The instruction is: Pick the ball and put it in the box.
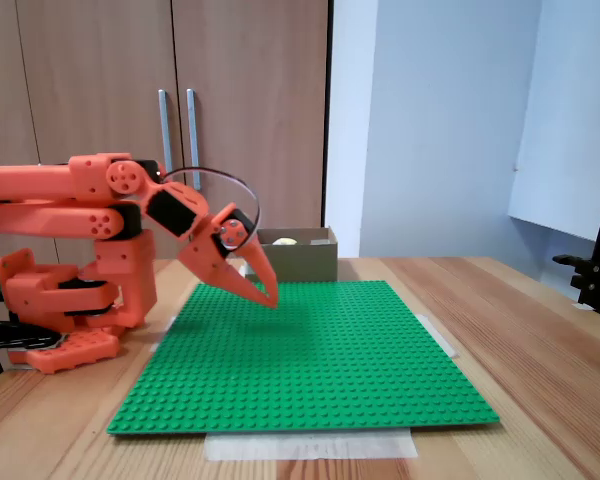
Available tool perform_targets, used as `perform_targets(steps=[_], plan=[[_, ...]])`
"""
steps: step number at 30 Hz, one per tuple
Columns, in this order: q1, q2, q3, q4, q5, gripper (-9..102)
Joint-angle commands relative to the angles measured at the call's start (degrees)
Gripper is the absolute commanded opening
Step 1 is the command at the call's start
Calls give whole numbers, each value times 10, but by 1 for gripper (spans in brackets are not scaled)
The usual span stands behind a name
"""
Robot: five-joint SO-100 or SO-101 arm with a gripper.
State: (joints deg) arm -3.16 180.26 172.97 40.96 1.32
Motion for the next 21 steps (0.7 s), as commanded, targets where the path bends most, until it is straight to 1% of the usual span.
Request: perform_targets(steps=[1,6,15,21], plan=[[8,13,1,6,-1,-1],[8,43,25,12,-2,-1],[27,44,64,8,-18,-1],[25,44,69,20,-21,-1]])
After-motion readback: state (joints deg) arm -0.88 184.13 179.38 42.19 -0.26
